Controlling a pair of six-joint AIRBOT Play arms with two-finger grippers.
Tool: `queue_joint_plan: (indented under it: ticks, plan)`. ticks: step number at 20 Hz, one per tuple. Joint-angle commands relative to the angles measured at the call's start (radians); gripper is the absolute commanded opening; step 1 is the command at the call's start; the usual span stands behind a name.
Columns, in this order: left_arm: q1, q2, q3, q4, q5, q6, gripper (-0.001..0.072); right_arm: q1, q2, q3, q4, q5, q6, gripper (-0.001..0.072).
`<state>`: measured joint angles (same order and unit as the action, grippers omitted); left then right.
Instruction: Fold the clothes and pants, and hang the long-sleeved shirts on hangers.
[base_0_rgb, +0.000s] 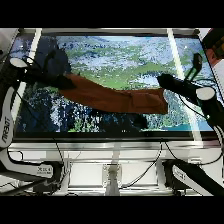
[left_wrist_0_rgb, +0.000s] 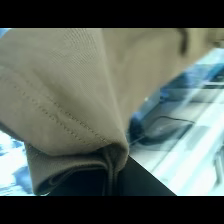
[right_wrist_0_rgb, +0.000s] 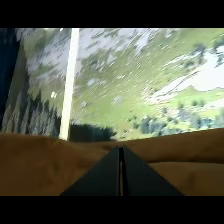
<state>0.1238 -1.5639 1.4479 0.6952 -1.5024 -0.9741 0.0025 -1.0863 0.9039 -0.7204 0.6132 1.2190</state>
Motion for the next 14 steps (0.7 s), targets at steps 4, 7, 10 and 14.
queue_joint_plan:
  ticks: [4,7,10,14]
  plan:
    - [-0.064,0.121,0.026,-0.164,-0.032,-0.104,0.0013,0.266,-0.36,0.223,-0.023,0.163,-0.005,0.0004]
    - [-0.1,0.12,0.026,-0.192,-0.014,-0.103,0.0013,0.404,-0.537,0.304,-0.02,0.148,0.027,0.0004]
    - [-0.13,0.119,0.026,-0.192,0.024,-0.103,0.0013,0.506,-0.666,0.394,-0.013,0.126,0.078,0.0005]
    - [-0.143,0.117,0.026,-0.192,0.082,-0.103,0.0013,0.573,-0.735,0.479,-0.013,0.119,0.101,0.0005]
